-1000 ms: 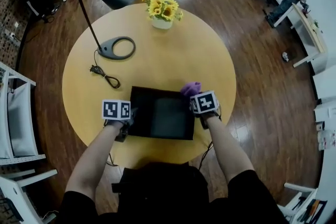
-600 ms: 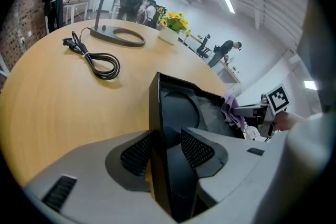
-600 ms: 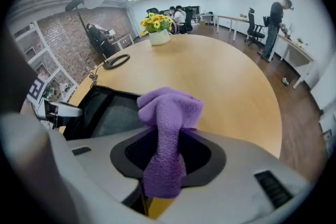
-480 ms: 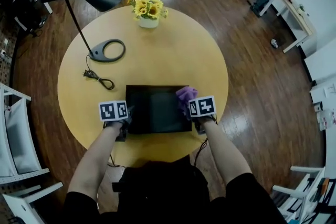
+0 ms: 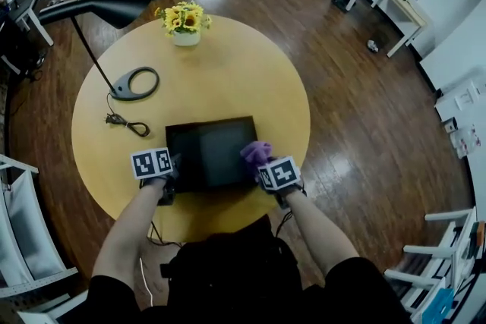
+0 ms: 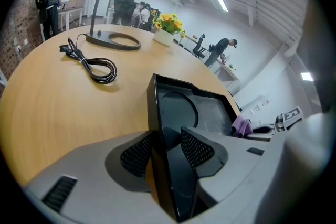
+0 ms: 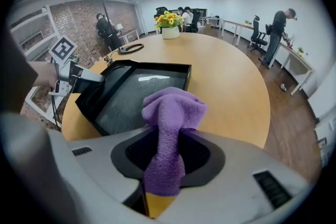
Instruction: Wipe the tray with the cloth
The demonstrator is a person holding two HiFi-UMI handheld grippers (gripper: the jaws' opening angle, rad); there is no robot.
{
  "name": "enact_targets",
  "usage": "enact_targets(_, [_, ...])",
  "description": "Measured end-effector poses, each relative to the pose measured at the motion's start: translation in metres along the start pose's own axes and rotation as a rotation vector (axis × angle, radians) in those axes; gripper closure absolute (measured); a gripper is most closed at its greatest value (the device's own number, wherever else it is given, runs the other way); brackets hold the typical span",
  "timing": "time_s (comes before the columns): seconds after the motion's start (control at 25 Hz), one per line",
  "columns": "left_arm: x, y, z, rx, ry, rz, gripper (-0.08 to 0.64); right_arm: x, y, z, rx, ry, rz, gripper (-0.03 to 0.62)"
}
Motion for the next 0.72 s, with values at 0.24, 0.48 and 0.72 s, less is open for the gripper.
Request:
enact_targets(0.24, [0.002, -0.005, -0.002, -0.003, 0.043, -0.016, 0.390, 0.001, 0.006, -0.021, -0.020, -0.152, 0.069, 0.471])
enact_targets(0.48, [0.000, -0.006, -0.004, -0.005, 0.069, -0.018, 0.390, -0.002, 0.004, -0.025, -0.035, -0.160, 0.071, 0.480])
enact_targets(0.72, [-0.007, 0.008, -0.020, -0.030, 0.139, 0.014, 0.399, -0.019, 0.002, -0.006, 0.010, -0.046, 0.062, 0.488])
Point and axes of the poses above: the fingertips, and each gripper's own axes: y backward along the fingers, x to its left, z out of its top, the point moved 5 cm from there along y, backward along the fingers, and after that the axes turned 1 degree about -x, right-handed, at the moved point
